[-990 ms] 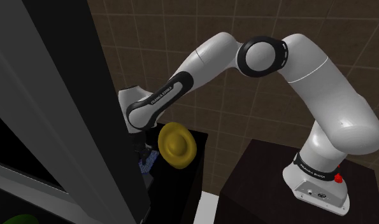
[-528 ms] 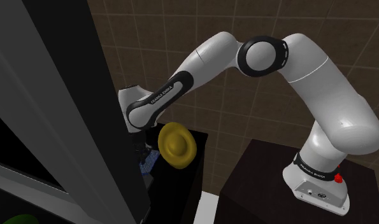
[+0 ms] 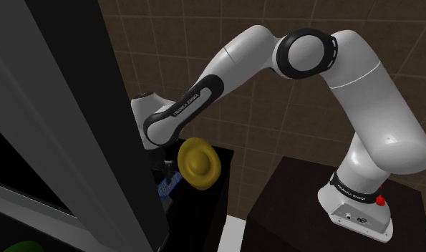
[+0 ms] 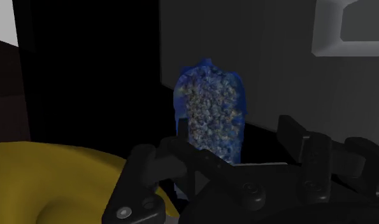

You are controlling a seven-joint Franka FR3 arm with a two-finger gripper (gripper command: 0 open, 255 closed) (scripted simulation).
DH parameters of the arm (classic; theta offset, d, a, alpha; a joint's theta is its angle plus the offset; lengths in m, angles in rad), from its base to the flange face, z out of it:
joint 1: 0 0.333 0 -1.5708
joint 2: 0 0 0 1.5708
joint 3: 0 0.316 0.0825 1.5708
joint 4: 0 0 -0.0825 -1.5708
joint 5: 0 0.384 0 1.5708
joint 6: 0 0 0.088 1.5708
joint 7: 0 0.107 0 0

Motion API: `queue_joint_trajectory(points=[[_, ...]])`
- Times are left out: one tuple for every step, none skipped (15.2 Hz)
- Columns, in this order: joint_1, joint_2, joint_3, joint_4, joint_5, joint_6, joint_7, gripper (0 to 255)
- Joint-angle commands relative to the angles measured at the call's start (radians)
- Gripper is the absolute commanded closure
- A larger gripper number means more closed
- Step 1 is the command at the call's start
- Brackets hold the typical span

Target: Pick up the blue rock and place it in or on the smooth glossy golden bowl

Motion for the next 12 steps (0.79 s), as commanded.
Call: queue_joint_trajectory(points=[[0.046, -0.083, -0.026, -0.105, -0.05, 0.056, 0.077, 0], [0.047, -0.085, -0.027, -0.107, -0.051, 0.057, 0.079, 0], [0.049, -0.076, -0.029, -0.107, -0.054, 0.066, 0.081, 0], [0.052, -0.067, -0.032, -0.107, -0.057, 0.074, 0.082, 0], [0.055, -0.058, -0.034, -0.107, -0.06, 0.083, 0.084, 0], [0.058, -0.049, -0.037, -0.107, -0.063, 0.091, 0.086, 0], [0.06, -0.04, -0.039, -0.106, -0.065, 0.1, 0.087, 0], [0.063, -0.031, -0.042, -0.105, -0.068, 0.108, 0.089, 0], [0.068, -0.016, -0.046, -0.103, -0.073, 0.121, 0.092, 0], [0.068, -0.016, -0.046, -0.103, -0.073, 0.121, 0.092, 0], [0.068, -0.016, -0.046, -0.103, -0.073, 0.121, 0.092, 0], [0.068, -0.016, -0.046, -0.103, -0.073, 0.121, 0.092, 0]])
